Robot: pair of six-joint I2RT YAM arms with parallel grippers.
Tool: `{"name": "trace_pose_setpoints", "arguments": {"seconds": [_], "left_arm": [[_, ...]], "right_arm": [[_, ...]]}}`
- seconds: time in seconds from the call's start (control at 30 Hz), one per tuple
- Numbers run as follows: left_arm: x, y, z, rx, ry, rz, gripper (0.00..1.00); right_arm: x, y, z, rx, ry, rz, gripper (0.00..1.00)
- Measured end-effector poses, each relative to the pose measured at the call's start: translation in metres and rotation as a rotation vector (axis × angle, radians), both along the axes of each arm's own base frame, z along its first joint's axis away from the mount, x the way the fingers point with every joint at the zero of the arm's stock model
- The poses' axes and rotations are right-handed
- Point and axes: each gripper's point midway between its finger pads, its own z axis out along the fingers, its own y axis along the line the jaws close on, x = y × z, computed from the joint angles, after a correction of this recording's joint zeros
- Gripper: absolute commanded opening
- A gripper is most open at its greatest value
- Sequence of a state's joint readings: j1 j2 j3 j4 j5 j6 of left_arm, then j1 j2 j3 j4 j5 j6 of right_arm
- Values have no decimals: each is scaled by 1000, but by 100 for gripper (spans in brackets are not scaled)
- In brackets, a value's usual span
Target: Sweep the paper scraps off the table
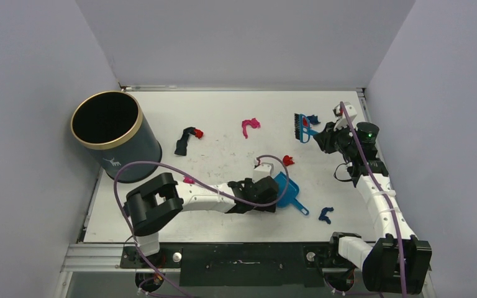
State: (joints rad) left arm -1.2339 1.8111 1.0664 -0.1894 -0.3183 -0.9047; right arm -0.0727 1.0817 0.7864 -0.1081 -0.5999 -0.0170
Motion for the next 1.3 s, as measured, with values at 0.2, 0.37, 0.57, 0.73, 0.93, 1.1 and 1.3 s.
{"name": "trace_pose_setpoints", "arguments": {"seconds": [0.2, 0.37, 0.57, 0.73, 0.93, 1.1, 1.3], "left_arm": [[55, 19, 12, 67, -118, 57, 65], [72, 2, 35, 46, -178, 42, 64], [61, 3, 31, 51, -137, 72, 59], [53, 5, 19, 68, -99, 105, 51], [54, -4, -5, 115, -64, 109, 43], [56, -12, -4, 120, -58, 102, 31], [60, 0, -8, 171, -54, 93, 10]], "right_arm": [[0, -1, -1, -1, 0, -3, 5], [0, -2, -1, -3, 0, -8, 5], [0, -4, 0, -4, -2, -15, 5], [0, -4, 0, -4, -2, -14, 5], [0, -4, 0, -4, -2, -14, 5], [0, -4, 0, -4, -1, -14, 5], [0, -3, 0, -1, -2, -8, 5]]}}
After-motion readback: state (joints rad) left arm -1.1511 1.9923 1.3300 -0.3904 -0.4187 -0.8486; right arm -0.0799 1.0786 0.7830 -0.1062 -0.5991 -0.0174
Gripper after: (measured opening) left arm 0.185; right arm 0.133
